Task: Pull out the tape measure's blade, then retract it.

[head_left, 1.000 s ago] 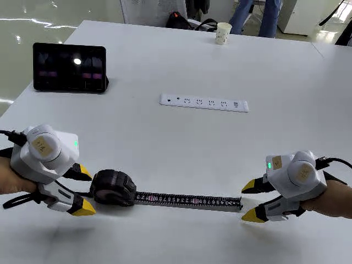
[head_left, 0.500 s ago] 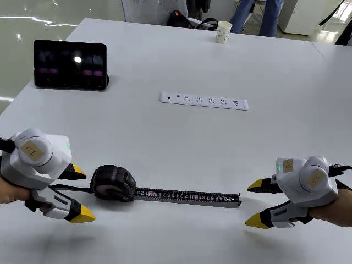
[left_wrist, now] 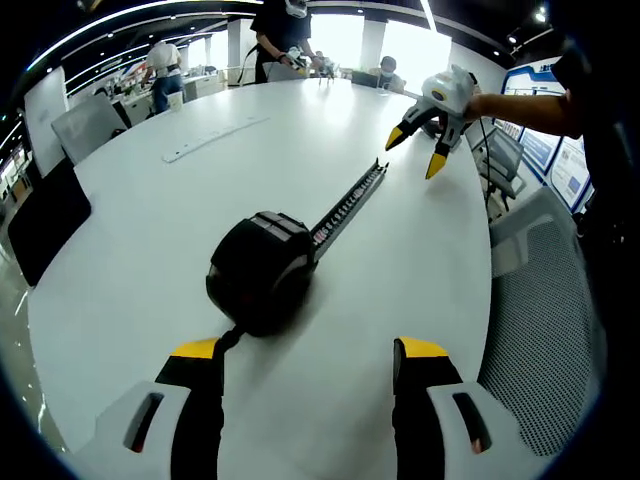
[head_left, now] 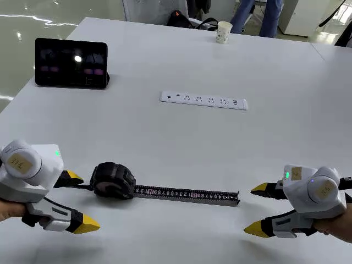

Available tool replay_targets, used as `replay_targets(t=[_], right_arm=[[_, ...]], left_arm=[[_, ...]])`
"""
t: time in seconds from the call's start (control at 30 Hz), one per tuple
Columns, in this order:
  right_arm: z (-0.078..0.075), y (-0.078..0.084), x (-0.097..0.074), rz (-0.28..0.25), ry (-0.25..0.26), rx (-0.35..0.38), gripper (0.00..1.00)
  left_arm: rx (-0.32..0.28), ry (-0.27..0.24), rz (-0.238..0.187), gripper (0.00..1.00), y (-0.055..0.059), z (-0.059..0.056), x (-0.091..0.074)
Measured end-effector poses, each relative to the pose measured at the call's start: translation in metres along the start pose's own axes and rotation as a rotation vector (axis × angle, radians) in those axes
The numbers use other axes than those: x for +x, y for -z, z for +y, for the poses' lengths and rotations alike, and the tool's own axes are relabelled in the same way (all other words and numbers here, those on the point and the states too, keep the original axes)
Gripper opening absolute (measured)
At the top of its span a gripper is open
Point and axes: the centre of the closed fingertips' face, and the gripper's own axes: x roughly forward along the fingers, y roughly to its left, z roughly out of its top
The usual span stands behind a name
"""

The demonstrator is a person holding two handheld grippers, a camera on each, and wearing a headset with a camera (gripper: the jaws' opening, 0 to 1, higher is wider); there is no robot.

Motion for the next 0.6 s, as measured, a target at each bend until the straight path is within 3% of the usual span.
replay_targets(t=[0.17, 0.6], right_arm=[[0.008, -0.004, -0.003, -0.019, 0.021, 0.028, 0.55], [0.021, -0.010, -0.009, -0.070, 0.083, 0.108, 0.61]], left_arm=[[-0.026, -0.022, -0.025, 0.69, 0.000, -0.003, -0.001], [-0.104, -0.077, -0.137, 0.72, -0.012, -0.014, 0.000]])
